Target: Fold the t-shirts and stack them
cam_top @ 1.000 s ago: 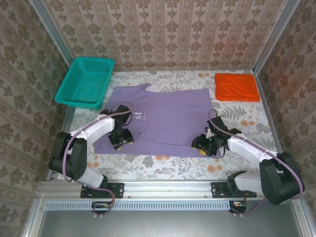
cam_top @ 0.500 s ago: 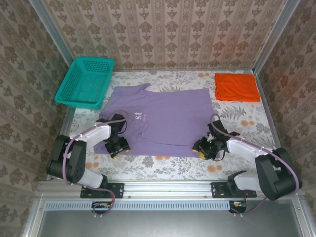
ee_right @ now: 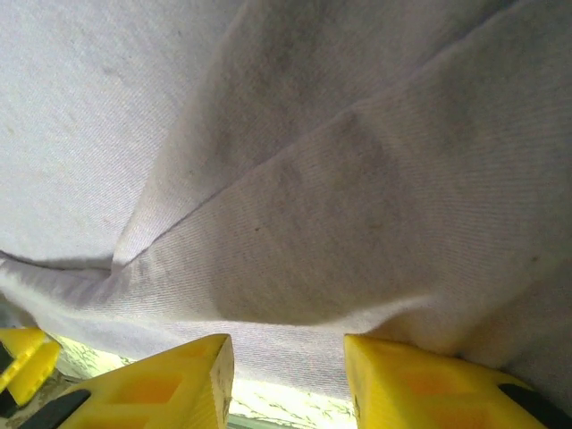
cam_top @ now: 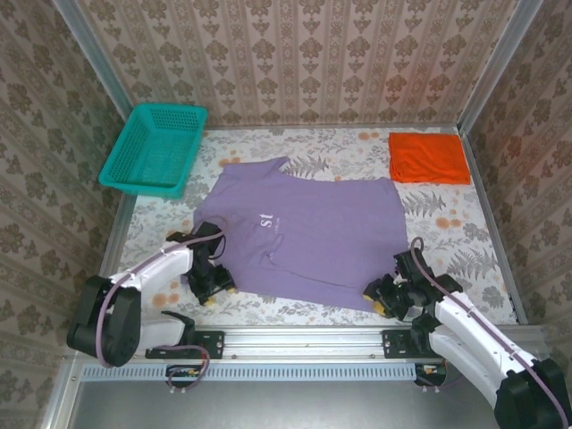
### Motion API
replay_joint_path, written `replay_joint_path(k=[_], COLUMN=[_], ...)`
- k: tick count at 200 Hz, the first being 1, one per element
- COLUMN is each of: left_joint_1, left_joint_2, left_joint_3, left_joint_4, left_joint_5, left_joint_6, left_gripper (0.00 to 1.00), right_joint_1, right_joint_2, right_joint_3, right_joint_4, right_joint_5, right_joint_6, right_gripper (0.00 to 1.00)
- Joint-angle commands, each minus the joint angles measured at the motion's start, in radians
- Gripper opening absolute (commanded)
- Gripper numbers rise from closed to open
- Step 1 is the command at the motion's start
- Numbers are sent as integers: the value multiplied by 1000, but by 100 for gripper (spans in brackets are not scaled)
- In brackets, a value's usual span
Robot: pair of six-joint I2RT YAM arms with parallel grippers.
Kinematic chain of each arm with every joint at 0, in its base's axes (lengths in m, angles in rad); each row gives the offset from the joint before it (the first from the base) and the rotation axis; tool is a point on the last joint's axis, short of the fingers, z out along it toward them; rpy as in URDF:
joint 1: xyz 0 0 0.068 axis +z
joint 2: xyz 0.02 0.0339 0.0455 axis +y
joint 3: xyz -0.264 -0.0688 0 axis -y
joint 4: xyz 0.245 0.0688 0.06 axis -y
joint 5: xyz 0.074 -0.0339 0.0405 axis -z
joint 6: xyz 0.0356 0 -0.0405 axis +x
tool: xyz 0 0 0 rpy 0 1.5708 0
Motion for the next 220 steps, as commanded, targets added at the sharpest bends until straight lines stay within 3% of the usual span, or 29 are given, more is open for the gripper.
replay_joint_path(k=[1, 42, 82, 111, 134, 180, 220], left_joint_1=[-5, 5, 88, 110, 118, 126, 126], left_joint_2=[-43, 133, 416, 658, 798, 841, 772], left_joint_3=[123, 422, 817, 1185, 1382, 1318, 1159], left_joint_4=[-128, -182, -207, -225, -233, -142, -63], left_joint_5=[16, 5, 15, 12, 15, 49, 23], left_joint_6=[-4, 109, 233, 272, 282, 251, 206], left_gripper=[55, 55, 60, 62, 63, 67, 73], right_joint_1=[7, 9, 7, 3, 5, 8, 28], right_joint_2=[-13, 67, 237, 429, 646, 1157, 1617], right_joint_3=[39, 203, 432, 608, 794, 1282, 1886], right_joint_4=[-161, -141, -89, 27, 119, 214, 2], right_joint_5=[54, 78, 116, 147, 178, 202, 253], right_joint_6=[19, -45, -157, -197, -208, -128, -73], right_gripper=[44, 45, 49, 51, 52, 60, 67])
